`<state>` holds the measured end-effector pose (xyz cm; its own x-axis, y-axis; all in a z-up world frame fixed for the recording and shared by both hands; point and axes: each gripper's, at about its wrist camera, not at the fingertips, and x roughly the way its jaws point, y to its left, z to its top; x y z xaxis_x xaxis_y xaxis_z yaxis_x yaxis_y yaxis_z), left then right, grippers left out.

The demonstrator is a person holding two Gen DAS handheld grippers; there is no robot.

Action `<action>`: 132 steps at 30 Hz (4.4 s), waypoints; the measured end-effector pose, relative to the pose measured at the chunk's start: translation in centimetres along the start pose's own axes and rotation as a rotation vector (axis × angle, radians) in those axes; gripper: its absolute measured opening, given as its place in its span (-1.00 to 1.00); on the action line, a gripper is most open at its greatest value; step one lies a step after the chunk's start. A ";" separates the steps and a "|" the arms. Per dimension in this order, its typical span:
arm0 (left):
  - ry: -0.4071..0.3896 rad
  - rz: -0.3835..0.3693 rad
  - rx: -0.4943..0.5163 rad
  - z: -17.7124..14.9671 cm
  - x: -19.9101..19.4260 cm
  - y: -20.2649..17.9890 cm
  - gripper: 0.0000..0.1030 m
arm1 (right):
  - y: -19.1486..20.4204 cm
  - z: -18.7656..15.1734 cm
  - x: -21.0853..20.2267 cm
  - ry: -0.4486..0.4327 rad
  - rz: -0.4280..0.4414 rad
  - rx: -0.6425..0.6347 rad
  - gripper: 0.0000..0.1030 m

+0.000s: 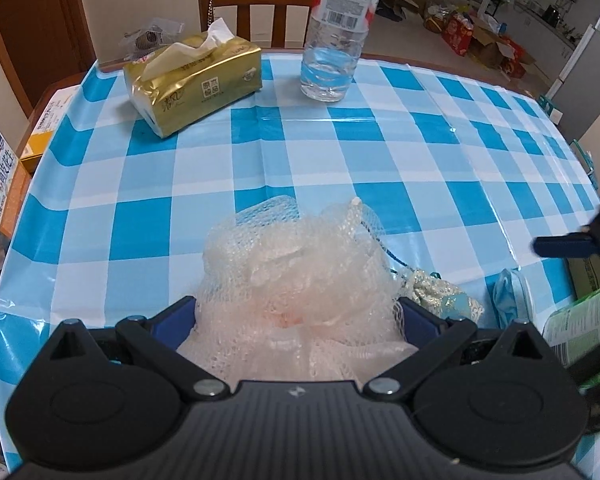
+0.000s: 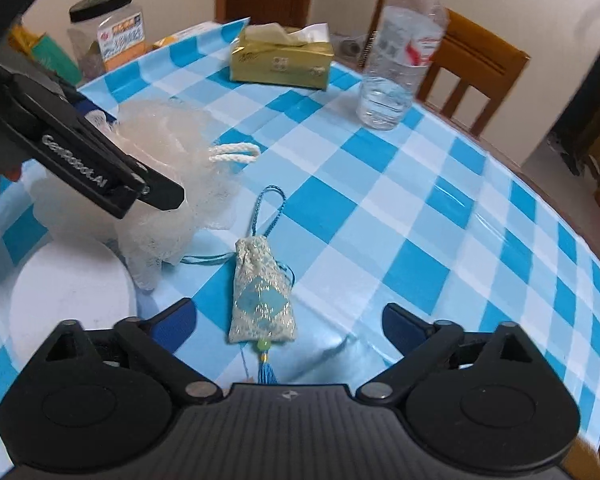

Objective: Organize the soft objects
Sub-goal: 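Close the left gripper on the white mesh bath puff while the right closes on the blue sachet, then carry the puff into the box and open the left gripper while the right carries the sachet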

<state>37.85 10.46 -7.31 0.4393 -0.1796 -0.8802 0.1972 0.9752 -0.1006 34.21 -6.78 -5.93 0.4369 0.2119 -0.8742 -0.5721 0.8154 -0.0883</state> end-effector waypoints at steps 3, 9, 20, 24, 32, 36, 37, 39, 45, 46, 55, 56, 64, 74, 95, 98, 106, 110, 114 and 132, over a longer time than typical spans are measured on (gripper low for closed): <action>-0.001 0.001 -0.004 0.1 0.1 0.0 0.98 | 0.0 0.6 1.6 0.026 0.025 -0.029 0.70; 0.017 -0.001 -0.012 0.3 0.7 0.4 0.98 | 0.3 1.2 4.6 0.089 0.066 -0.066 0.54; 0.061 0.002 0.037 0.3 1.6 0.0 0.94 | 0.8 2.0 7.0 0.132 0.100 -0.076 0.22; 0.050 0.001 0.072 0.2 1.4 -0.2 0.64 | 0.8 2.0 7.0 0.123 0.112 -0.064 -0.06; 0.011 -0.003 0.122 0.1 0.2 -0.4 0.20 | 1.2 2.0 6.3 0.109 0.098 -0.079 -0.33; -0.005 -0.016 0.120 0.3 -0.9 -0.1 0.07 | 1.0 2.2 5.5 0.089 0.095 -0.070 -0.34; -0.006 -0.019 0.121 0.3 -1.2 0.0 0.05 | 1.0 2.3 5.2 0.084 0.093 -0.071 -0.34; -0.008 -0.021 0.131 0.4 -1.8 0.0 0.00 | 1.1 2.3 4.7 0.074 0.086 -0.074 -0.34; -0.030 -0.015 0.160 0.4 -3.7 -0.2 -0.12 | 0.8 2.5 2.9 0.045 0.068 -0.062 -0.34; -0.035 -0.015 0.160 0.5 -4.0 -0.2 -0.12 | 0.7 2.5 2.6 0.040 0.067 -0.058 -0.34; -0.080 -0.013 0.160 0.9 -7.0 0.0 -0.17 | 0.7 2.8 -0.1 -0.002 0.056 -0.043 -0.34; -0.083 -0.010 0.162 0.9 -7.3 0.0 -0.17 | 0.7 2.9 -0.4 -0.005 0.058 -0.041 -0.34; -0.097 -0.011 0.160 0.7 -9.6 0.6 -0.21 | 0.7 3.3 -3.1 -0.045 0.064 -0.030 -0.34; -0.105 -0.012 0.186 0.0 -12.4 1.0 -0.25 | 1.1 3.2 -6.6 -0.082 0.058 -0.027 -0.34; -0.106 -0.081 0.323 -4.3 -19.5 -4.3 -0.37 | 2.1 -1.6 -16.5 -0.136 0.026 0.025 -0.34; -0.115 -0.080 0.318 -4.6 -20.2 -6.5 -0.37 | 0.9 -3.1 -18.0 -0.152 0.028 0.022 -0.34; -0.137 -0.104 0.339 -4.0 -20.2 -15.2 -0.38 | -5.4 -8.6 -21.8 -0.177 0.004 0.050 -0.33; -0.151 -0.139 0.376 -2.8 -19.3 -20.3 -0.38 | -9.4 -11.9 -23.0 -0.172 -0.033 0.097 -0.33; -0.157 -0.178 0.431 -1.3 -17.8 -25.6 -0.38 | -13.1 -15.5 -23.9 -0.163 -0.064 0.156 -0.33; -0.125 -0.301 0.591 2.0 -9.6 -42.5 -0.41 | -20.9 -27.7 -20.3 -0.013 -0.112 0.344 -0.33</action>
<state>26.97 -29.48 6.31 0.3813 -0.4811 -0.7894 0.7578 0.6517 -0.0311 18.07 -43.09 0.39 0.4936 0.1159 -0.8619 -0.2544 0.9670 -0.0156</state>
